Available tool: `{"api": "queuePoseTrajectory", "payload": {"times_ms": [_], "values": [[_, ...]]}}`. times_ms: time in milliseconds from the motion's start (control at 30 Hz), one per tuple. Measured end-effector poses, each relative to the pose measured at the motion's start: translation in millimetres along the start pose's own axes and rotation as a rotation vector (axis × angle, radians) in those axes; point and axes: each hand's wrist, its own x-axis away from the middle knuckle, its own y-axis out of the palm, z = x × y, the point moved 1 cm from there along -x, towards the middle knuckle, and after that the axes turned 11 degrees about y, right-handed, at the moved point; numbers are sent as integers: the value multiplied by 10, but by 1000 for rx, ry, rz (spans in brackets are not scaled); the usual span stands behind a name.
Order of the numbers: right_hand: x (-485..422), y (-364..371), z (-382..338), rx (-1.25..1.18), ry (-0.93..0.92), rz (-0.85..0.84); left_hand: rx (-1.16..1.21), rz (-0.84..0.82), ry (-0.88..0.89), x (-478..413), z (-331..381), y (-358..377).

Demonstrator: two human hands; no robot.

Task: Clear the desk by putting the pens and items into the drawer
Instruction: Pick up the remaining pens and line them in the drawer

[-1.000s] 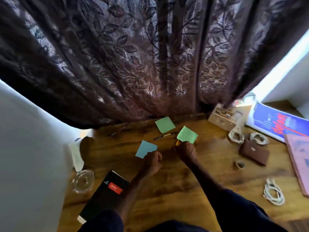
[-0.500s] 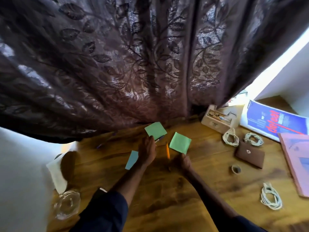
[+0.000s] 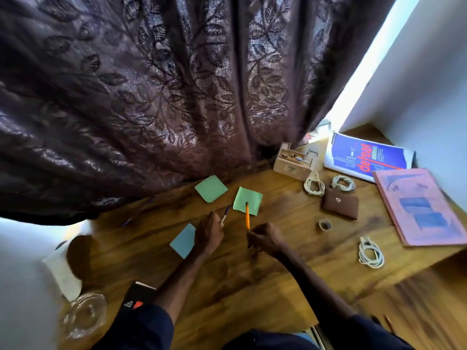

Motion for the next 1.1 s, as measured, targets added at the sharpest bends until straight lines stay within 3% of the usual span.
{"api": "queuePoseTrajectory", "payload": {"times_ms": [200, 400, 567, 767, 1100], "values": [[266, 48, 108, -93, -28, 19, 284, -3, -67, 404, 295, 22], [700, -35, 338, -132, -59, 70, 902, -145, -210, 490, 671, 151], [1032, -180, 744, -223, -24, 182, 1131, -320, -103, 556, 1070, 374], [1447, -319, 1281, -307, 63, 253, 1132, -318, -93, 709, 1587, 712], [2057, -547, 2084, -465, 125, 433, 854, -459, 162, 1091, 2442, 1357]]}}
